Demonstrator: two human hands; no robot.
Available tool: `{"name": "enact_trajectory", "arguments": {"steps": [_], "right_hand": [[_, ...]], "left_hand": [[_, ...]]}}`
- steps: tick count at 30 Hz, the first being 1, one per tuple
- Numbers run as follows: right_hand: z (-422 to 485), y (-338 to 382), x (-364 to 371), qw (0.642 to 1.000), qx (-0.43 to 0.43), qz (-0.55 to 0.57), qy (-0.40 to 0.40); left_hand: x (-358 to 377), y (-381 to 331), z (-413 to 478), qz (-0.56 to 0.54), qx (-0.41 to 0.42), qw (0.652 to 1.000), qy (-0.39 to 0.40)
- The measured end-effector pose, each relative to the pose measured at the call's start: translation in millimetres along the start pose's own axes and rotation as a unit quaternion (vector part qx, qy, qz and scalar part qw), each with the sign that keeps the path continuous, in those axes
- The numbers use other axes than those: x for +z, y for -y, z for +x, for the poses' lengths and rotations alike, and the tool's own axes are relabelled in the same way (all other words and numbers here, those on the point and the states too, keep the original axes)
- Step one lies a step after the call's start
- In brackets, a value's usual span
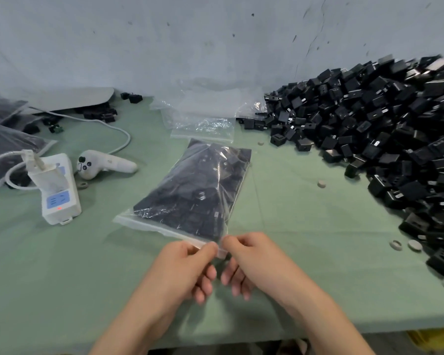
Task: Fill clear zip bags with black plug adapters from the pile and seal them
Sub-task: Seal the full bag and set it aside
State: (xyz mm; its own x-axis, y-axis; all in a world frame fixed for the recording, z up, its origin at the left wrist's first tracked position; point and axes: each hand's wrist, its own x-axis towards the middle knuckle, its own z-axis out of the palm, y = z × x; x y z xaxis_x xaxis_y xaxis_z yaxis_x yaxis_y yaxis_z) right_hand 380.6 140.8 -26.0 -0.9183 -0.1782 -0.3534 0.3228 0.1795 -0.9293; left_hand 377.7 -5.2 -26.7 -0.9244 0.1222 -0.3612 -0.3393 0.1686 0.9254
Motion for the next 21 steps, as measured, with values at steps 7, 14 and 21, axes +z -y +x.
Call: {"name": "enact_trajectory", "arguments": {"steps": [7,14,21], "right_hand": [[-1,-6,10,0.999,-0.037,0.003,0.000],[5,-3,15,0.990,-0.096,-0.018,-0.099],[-1,-1,12,0.996,-0.017,0.086,-0.016]], "left_hand": [[14,-3,-5,-0.045,0.028,0.999,-0.002],[5,-14,10,-0.166,0.015,0.978,-0.123],[-2,-7,-2,-0.135,-0.002,0.991,-0.025]]}}
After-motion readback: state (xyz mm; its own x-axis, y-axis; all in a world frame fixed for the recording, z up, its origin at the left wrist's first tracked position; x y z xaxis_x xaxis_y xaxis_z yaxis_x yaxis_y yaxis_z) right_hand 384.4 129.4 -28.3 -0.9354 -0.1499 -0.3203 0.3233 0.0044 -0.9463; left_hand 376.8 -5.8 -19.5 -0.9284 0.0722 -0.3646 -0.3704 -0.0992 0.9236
